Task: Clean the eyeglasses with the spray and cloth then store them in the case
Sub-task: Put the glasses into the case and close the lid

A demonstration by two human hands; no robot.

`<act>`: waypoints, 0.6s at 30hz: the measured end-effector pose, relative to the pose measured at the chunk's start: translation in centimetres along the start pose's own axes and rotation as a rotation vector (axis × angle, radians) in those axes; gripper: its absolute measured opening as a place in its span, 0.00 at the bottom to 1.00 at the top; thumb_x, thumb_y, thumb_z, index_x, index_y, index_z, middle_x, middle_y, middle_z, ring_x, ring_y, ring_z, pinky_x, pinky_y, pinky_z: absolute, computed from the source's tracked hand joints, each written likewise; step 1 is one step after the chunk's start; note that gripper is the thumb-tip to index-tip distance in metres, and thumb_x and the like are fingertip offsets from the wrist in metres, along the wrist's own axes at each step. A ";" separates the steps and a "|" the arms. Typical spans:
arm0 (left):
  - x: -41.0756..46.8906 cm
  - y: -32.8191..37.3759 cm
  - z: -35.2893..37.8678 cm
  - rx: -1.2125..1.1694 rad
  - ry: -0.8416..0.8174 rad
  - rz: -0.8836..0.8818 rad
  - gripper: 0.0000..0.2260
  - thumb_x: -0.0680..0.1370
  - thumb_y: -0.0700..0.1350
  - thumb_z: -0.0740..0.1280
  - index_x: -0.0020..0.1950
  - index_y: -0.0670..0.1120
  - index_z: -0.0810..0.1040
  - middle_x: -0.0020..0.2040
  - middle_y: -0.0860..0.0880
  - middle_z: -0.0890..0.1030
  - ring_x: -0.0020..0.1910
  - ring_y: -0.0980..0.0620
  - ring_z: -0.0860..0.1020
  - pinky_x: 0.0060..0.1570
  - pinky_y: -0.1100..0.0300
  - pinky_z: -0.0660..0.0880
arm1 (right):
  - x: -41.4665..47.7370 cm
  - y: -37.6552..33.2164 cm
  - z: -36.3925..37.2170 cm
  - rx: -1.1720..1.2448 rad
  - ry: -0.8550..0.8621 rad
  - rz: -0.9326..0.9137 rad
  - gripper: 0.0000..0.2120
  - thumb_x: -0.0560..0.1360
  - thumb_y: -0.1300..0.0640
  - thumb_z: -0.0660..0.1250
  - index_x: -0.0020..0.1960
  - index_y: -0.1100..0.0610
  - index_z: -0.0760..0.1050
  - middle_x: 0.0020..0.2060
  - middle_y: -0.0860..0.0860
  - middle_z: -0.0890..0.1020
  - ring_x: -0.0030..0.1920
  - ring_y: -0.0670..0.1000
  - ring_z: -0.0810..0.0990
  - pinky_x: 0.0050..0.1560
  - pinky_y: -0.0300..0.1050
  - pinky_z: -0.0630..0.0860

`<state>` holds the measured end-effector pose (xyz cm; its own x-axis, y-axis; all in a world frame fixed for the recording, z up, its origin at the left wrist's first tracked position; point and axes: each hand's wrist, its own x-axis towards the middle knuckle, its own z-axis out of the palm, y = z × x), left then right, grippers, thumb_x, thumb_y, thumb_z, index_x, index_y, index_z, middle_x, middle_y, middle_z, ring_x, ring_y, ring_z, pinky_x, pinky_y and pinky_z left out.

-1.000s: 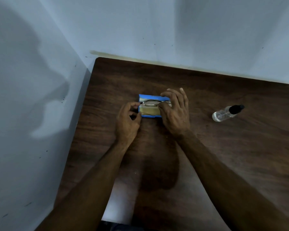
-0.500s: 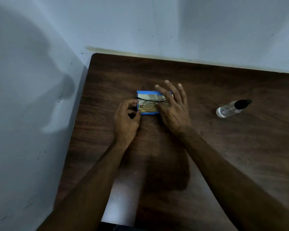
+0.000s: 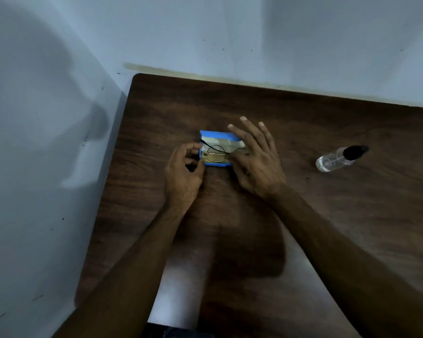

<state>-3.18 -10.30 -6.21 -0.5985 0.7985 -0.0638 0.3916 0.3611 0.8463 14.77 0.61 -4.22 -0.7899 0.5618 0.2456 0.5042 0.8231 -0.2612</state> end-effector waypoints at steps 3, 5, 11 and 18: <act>0.0 0.0 0.0 0.003 -0.004 -0.012 0.18 0.77 0.42 0.76 0.64 0.54 0.78 0.60 0.56 0.81 0.48 0.60 0.82 0.47 0.63 0.82 | 0.1 0.0 0.0 0.015 0.034 0.045 0.06 0.79 0.53 0.71 0.50 0.54 0.84 0.78 0.57 0.69 0.81 0.61 0.59 0.79 0.67 0.55; 0.0 0.0 0.0 0.000 -0.003 -0.008 0.18 0.77 0.42 0.76 0.64 0.53 0.78 0.60 0.56 0.82 0.48 0.60 0.83 0.47 0.63 0.82 | 0.4 0.0 0.2 -0.017 0.014 0.078 0.10 0.81 0.50 0.67 0.53 0.52 0.85 0.79 0.55 0.67 0.82 0.60 0.57 0.80 0.65 0.53; -0.1 0.2 0.0 -0.014 -0.007 -0.014 0.18 0.77 0.41 0.76 0.65 0.52 0.78 0.60 0.56 0.81 0.51 0.61 0.82 0.48 0.68 0.81 | 0.7 0.3 0.0 -0.113 -0.113 0.059 0.10 0.81 0.46 0.65 0.48 0.47 0.84 0.81 0.51 0.63 0.84 0.57 0.50 0.80 0.67 0.50; -0.2 0.2 0.0 -0.031 -0.007 -0.008 0.18 0.77 0.41 0.76 0.65 0.52 0.78 0.61 0.56 0.81 0.53 0.62 0.82 0.50 0.66 0.81 | 0.8 0.5 -0.4 -0.138 -0.122 0.052 0.11 0.81 0.47 0.66 0.45 0.48 0.83 0.81 0.52 0.64 0.84 0.58 0.51 0.80 0.66 0.49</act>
<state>-2.96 -10.44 -6.01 -0.5969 0.7989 -0.0742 0.3648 0.3527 0.8617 14.52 1.45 -3.78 -0.7940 0.5963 0.1182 0.5815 0.8017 -0.1381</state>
